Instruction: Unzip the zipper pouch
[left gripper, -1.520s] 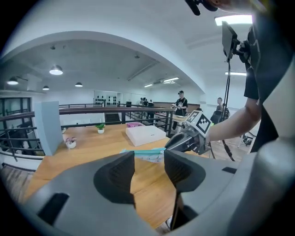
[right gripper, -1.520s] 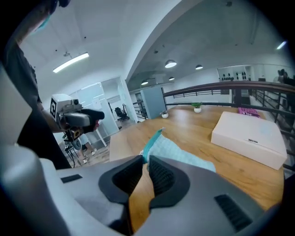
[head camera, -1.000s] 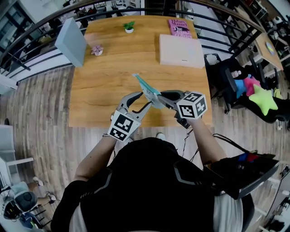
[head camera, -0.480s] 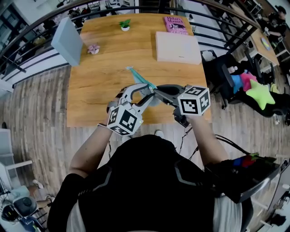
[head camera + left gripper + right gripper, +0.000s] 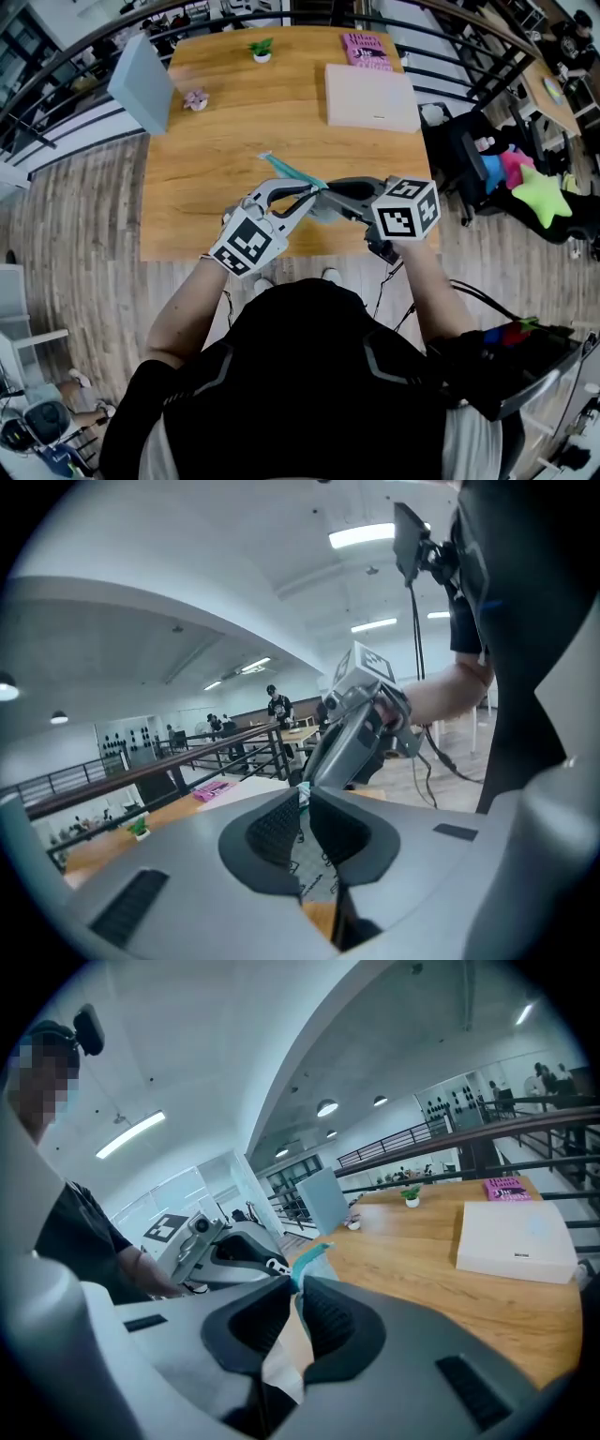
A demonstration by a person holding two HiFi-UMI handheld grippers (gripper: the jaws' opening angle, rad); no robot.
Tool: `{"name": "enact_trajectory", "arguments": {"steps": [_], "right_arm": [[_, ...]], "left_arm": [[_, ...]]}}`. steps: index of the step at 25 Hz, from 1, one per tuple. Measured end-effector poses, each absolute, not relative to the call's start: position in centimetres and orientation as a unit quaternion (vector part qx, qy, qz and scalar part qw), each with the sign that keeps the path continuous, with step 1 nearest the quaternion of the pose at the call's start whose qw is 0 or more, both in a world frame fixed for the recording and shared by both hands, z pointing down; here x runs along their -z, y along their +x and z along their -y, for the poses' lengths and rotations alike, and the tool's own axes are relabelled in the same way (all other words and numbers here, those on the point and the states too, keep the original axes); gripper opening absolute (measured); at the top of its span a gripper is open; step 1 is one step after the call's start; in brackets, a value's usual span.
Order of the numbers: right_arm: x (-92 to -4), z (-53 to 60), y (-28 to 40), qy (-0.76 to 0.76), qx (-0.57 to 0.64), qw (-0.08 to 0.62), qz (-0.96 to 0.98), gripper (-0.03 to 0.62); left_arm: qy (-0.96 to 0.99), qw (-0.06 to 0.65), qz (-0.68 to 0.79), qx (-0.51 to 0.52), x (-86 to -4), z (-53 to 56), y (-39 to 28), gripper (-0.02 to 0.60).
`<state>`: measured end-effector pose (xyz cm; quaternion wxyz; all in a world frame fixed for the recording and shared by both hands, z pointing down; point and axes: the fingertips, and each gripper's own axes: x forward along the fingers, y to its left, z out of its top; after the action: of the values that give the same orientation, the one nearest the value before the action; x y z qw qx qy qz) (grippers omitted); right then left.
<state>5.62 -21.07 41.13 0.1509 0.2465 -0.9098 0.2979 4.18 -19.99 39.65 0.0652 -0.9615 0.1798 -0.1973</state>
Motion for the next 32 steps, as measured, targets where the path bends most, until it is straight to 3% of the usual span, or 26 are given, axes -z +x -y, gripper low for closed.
{"name": "enact_trajectory", "arguments": {"steps": [10, 23, 32], "right_arm": [[-40.8, 21.0, 5.1, 0.222, -0.288, 0.147, 0.92, 0.051], [-40.8, 20.6, 4.6, 0.199, -0.267, 0.18, 0.926, 0.046], [-41.4, 20.6, 4.5, 0.198, -0.272, 0.185, 0.924, 0.047]], "left_arm": [[-0.968, -0.089, -0.2, 0.121, -39.2, 20.6, 3.2, 0.031], [-0.951, -0.143, -0.252, 0.104, -39.2, 22.0, 1.1, 0.029], [-0.926, -0.137, -0.331, 0.122, -39.7, 24.4, -2.8, 0.029]]}}
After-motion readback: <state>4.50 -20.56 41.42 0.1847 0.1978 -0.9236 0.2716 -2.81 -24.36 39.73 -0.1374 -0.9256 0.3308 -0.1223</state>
